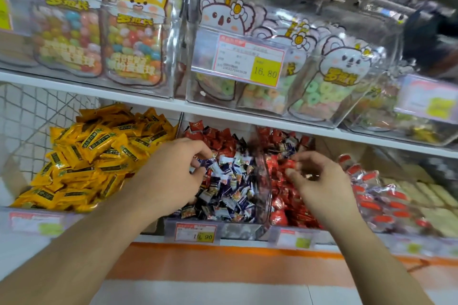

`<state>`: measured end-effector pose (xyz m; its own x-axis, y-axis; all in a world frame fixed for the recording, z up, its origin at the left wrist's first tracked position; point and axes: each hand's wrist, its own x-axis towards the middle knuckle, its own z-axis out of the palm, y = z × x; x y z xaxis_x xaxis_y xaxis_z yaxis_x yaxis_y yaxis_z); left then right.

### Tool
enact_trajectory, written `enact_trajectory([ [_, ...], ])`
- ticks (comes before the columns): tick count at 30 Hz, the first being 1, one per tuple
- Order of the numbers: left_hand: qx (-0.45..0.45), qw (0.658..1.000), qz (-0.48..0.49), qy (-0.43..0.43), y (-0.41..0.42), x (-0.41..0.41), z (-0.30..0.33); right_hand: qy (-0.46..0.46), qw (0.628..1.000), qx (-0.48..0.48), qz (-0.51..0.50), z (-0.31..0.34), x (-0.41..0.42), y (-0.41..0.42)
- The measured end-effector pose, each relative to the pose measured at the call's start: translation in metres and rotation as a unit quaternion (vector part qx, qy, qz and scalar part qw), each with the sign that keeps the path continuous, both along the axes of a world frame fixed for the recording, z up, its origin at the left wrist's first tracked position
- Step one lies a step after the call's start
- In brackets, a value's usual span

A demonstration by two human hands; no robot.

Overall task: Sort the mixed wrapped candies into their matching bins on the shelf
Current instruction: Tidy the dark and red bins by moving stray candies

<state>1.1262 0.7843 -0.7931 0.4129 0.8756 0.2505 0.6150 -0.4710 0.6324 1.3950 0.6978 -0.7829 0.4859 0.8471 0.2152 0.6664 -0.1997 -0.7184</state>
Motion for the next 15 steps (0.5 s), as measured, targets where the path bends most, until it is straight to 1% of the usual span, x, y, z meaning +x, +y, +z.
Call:
enact_trajectory([
  [3,-0.005,1.000,0.001,0.013,0.002,0.004,-0.006,-0.060,0.998,-0.024,0.009,-0.001,0.001,-0.004],
  [9,0.039,0.996,0.027,0.072,0.005,0.017,-0.017,-0.089,0.993,-0.005,0.077,-0.005,-0.024,0.009],
  [10,0.048,0.994,0.025,0.093,0.004,0.022,-0.018,-0.096,0.992,-0.005,0.086,-0.007,-0.028,0.012],
  [12,0.074,0.984,0.026,0.161,0.004,0.031,-0.021,-0.103,0.989,-0.009,0.102,-0.009,-0.033,0.016],
  [15,0.116,0.954,0.045,0.271,0.007,0.041,-0.022,-0.112,0.987,-0.013,0.115,-0.011,-0.036,0.018],
])
